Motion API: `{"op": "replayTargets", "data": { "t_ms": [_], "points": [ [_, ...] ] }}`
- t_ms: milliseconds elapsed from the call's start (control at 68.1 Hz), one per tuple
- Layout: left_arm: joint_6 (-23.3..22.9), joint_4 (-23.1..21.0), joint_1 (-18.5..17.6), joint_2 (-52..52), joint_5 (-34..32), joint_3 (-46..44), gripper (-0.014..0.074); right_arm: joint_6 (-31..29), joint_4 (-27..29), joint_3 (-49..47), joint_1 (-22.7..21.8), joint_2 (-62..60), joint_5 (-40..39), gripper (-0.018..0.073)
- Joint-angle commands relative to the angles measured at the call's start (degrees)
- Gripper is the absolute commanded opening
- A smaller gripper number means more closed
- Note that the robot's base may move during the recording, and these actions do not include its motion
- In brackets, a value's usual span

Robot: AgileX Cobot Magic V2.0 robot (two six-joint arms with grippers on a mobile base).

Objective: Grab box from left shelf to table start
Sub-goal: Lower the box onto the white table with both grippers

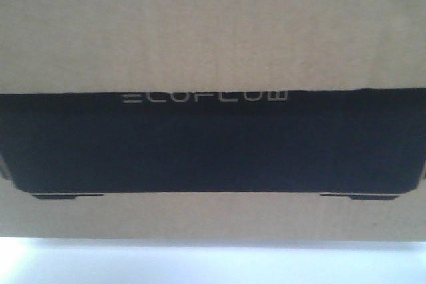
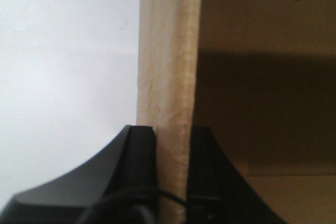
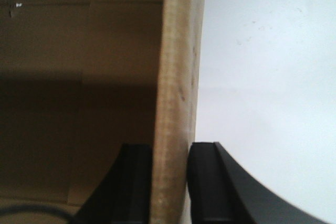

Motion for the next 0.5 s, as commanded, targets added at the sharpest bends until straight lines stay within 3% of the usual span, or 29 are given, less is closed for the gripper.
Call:
{"op": "replayTargets", "data": {
  "t_ms": [0,249,484],
  "points": [
    [0.46,-3.45,-0.14,4.35,-9.13,-4.35,-0.0099,0.87,-4.47,-4.33,-0.79,4.65,-9.27,0.0057],
    [0.55,-3.44,-0.14,15.75,-11.72,-11.34,-0.0099,0.87,-4.47,-9.45,-0.79,17.3,-13.65,0.0057],
    [3.71,-3.44,-0.14,20.89,-11.36,-15.37,-0.0092,0.87,-3.55,-10.57,-0.79,20.91,-14.8,0.0061]
  ]
}}
